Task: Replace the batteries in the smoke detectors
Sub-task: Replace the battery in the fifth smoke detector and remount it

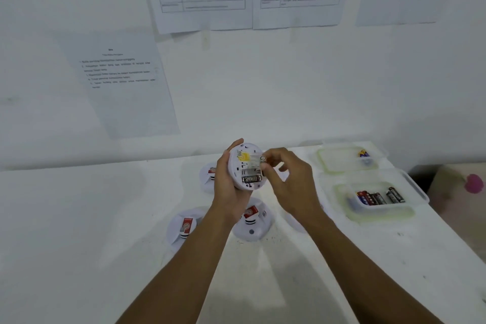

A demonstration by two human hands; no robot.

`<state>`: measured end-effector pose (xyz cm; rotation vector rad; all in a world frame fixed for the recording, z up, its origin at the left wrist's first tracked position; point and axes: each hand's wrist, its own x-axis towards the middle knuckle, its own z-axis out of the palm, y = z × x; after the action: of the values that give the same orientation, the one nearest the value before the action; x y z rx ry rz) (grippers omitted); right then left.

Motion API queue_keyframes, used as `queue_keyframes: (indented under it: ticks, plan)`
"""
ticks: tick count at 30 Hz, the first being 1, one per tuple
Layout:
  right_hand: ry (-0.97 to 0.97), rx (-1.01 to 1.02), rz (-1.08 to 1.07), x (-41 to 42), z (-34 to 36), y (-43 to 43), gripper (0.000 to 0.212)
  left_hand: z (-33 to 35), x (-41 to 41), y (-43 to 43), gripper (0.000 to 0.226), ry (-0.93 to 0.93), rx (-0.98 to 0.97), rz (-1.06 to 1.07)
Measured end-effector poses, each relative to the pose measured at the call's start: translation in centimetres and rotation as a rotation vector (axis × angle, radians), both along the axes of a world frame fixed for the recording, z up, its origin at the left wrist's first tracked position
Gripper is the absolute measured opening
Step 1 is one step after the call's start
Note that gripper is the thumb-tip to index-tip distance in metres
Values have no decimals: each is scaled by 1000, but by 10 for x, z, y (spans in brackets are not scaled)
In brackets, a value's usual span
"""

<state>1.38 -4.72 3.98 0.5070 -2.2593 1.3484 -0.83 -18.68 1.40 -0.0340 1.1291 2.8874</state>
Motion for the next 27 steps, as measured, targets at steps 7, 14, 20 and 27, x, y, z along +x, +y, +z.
queue_keyframes:
  ticks: [7,14,20,27]
  plan:
    - [-75,130,-105,-8,-3,115,10,-4,-2,64,36,23,62,-33]
    - [-307,481,-162,-39,-3,255,6,1,1,155,41,51,54,-30]
    - [-437,882,-177,-58,-15,295,10,-5,8,200,42,22,29,-28]
    - [-406,990,-119,-59,-20,297,16,-5,7,215,43,8,11,15]
